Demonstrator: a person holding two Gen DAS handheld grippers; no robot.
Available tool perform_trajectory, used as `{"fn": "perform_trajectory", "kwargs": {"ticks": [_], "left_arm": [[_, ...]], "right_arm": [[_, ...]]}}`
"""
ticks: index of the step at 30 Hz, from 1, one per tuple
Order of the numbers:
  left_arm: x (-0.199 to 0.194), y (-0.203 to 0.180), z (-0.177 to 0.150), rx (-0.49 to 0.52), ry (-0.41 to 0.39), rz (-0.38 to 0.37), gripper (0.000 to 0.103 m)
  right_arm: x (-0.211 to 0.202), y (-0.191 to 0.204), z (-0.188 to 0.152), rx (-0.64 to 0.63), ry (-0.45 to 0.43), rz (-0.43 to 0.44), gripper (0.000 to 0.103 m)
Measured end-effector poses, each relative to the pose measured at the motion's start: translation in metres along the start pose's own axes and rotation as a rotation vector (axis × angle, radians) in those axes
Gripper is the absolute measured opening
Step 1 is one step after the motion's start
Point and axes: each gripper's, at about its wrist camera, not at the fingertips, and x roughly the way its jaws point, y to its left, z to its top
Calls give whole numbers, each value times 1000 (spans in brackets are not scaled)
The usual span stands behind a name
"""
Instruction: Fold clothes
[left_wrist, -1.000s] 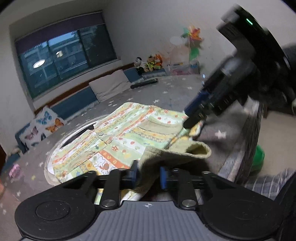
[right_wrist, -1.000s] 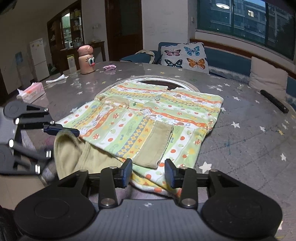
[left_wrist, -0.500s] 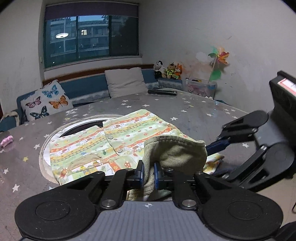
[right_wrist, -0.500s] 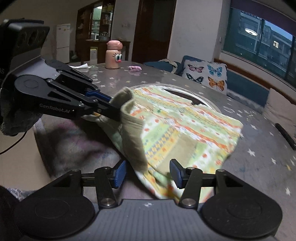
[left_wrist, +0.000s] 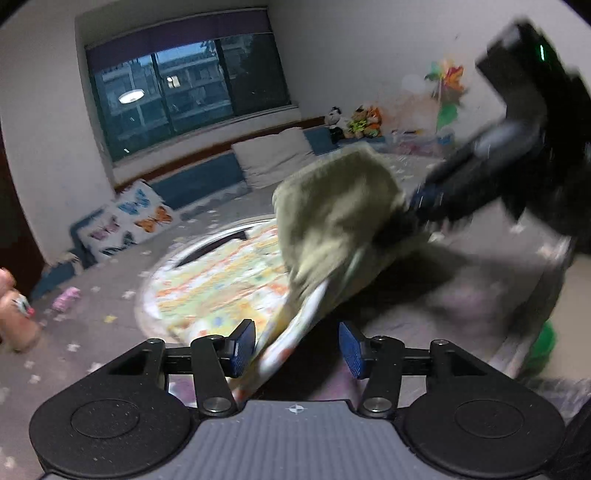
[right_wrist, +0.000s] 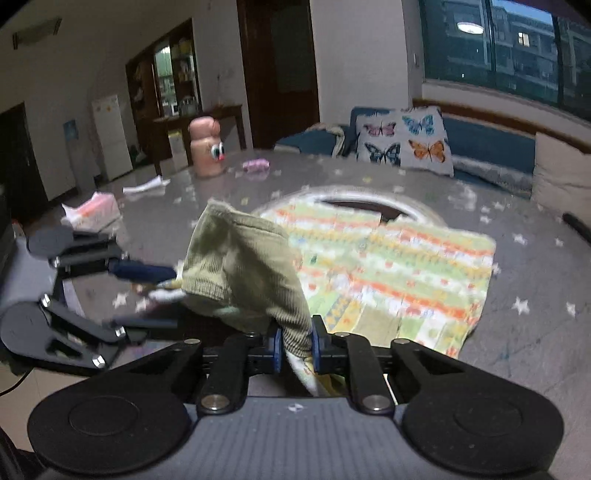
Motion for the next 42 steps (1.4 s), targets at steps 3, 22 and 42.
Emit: {"fn": "perform_trajectory", "kwargs": {"ticks": [3,22,42], "left_arm": [[4,4,-4,33,-5,43,54],[-60,-1,-3,35,-28,-27,8],[-7,49,46,-177,4,-93,8]], "right_arm": [[-3,-1,6,-6,-20,-6,14],[-61,23,-8,-46,-55,22,9],[-48,-10,46,-28,-36,38,9]]}}
